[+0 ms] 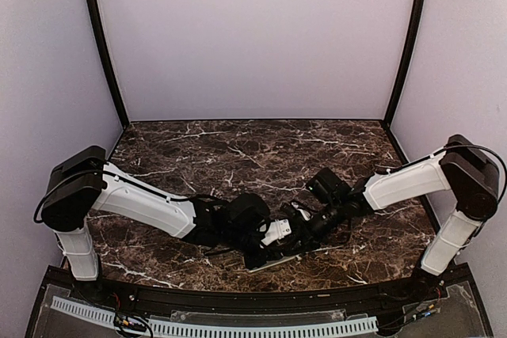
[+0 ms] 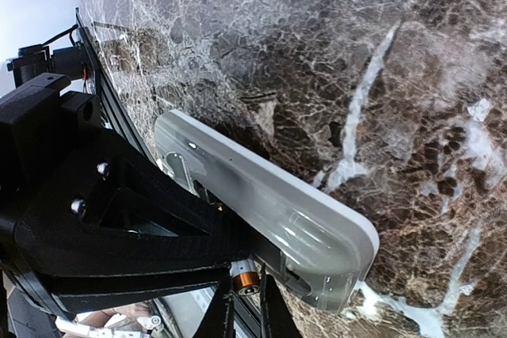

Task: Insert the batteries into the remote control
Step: Load the battery into the battery compartment.

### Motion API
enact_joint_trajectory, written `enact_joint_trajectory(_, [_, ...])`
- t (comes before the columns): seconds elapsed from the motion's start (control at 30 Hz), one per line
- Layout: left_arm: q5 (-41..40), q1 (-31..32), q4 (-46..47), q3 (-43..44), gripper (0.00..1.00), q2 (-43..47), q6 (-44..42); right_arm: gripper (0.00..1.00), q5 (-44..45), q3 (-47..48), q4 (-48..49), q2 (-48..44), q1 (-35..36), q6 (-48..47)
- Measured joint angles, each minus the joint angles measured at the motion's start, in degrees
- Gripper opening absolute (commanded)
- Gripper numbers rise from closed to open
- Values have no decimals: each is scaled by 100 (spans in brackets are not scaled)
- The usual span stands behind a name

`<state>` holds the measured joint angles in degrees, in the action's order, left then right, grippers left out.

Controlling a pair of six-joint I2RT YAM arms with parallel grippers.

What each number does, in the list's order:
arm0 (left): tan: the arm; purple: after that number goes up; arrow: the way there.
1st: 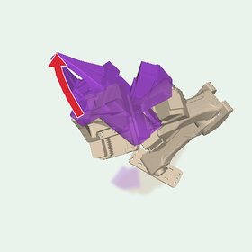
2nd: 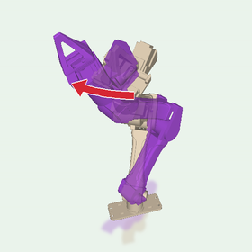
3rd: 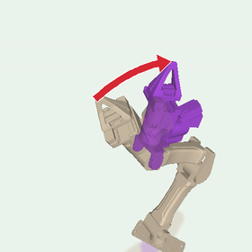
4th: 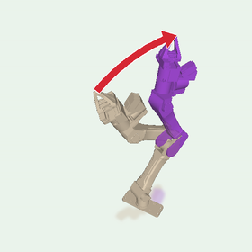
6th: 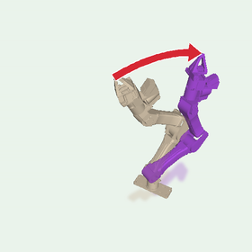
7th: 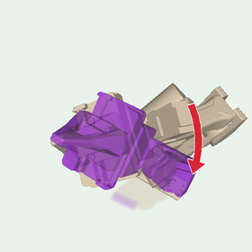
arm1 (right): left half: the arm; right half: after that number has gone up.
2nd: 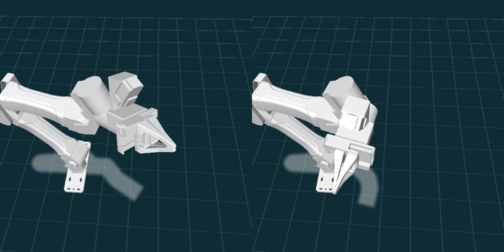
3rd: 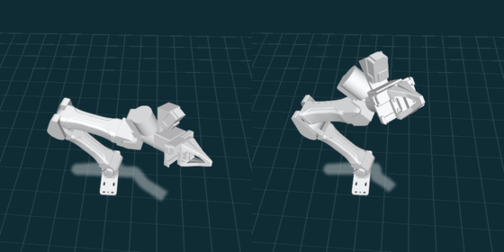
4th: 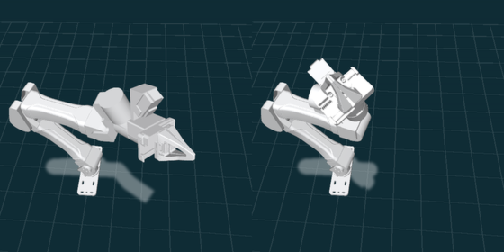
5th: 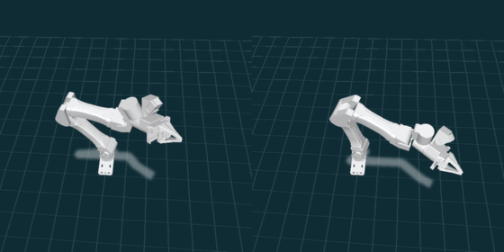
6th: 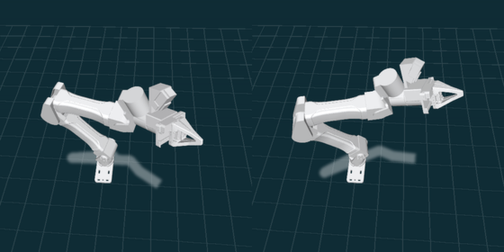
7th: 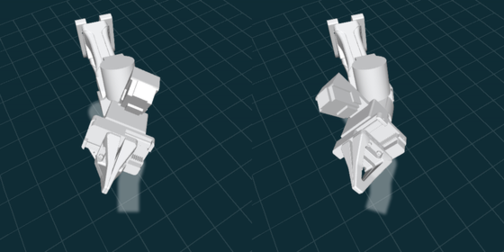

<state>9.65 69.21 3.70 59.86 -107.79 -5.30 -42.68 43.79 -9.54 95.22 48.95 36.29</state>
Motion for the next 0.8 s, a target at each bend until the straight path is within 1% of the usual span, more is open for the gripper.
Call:
enact_joint_trajectory(0.23, [-2, 0, 0, 2, 0, 0, -2, 5, 4, 2, 7, -11, 2, -44])
enact_joint_trajectory(0.5, [7, -11, 0, 2, 0, 0, -7, 0, -7, 55, -35, 37, 2, -81])
enact_joint_trajectory(0.8, [50, -37, -55, 13, 0, 0, -11, 1, -120, 179, -127, 188, -24, -131])
